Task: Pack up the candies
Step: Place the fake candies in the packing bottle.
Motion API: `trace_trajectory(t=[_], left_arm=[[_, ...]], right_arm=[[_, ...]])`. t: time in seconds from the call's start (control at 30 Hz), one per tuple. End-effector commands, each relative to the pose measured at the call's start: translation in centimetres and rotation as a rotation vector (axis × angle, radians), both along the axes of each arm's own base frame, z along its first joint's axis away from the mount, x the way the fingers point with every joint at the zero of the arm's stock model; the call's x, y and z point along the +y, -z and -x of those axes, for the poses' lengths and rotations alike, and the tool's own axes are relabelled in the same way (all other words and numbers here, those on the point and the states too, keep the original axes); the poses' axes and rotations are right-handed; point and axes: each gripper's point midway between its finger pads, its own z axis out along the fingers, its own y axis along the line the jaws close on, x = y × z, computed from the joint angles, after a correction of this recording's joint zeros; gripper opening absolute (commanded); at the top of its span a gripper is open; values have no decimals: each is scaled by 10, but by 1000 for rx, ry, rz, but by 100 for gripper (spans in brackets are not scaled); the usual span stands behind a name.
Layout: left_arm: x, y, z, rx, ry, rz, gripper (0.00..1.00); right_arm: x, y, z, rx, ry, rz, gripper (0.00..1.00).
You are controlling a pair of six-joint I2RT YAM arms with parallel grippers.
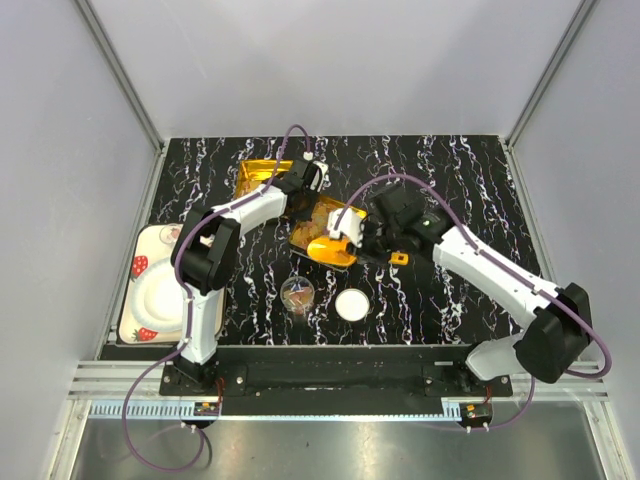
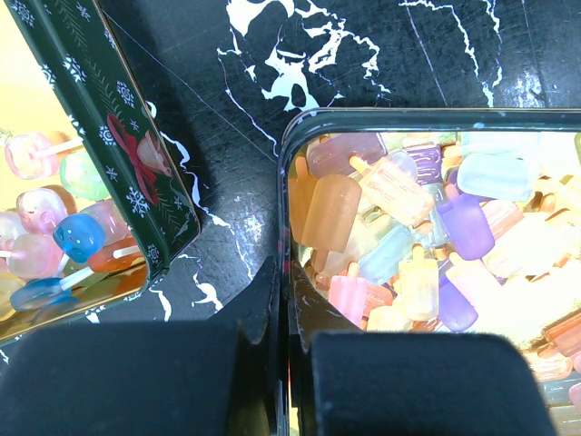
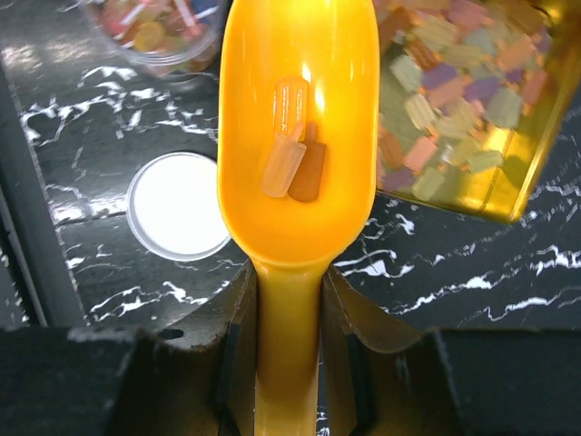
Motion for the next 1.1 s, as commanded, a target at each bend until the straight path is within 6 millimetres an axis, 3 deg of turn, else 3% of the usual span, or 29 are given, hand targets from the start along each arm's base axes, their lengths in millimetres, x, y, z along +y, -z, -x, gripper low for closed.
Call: trace_trajectory(t=[0.0, 0.13, 0.47, 0.63, 1.07], left_arm=[[-10, -18, -18, -71, -13, 64, 0], [-10, -17, -18, -68, -11, 66, 0], [-5, -19, -19, -69, -21, 72, 0], [-5, -19, -19, -68, -23, 74, 0], [-4, -21, -19, -72, -26, 77, 0]], right_arm=[[10, -11, 17, -83, -76, 106, 0], [17, -14, 15, -126, -91, 171, 0], [31, 3, 32, -174, -184, 380, 0], [35, 9, 30, -231, -204, 470, 0], [61, 2, 33, -402, -293, 627, 0]])
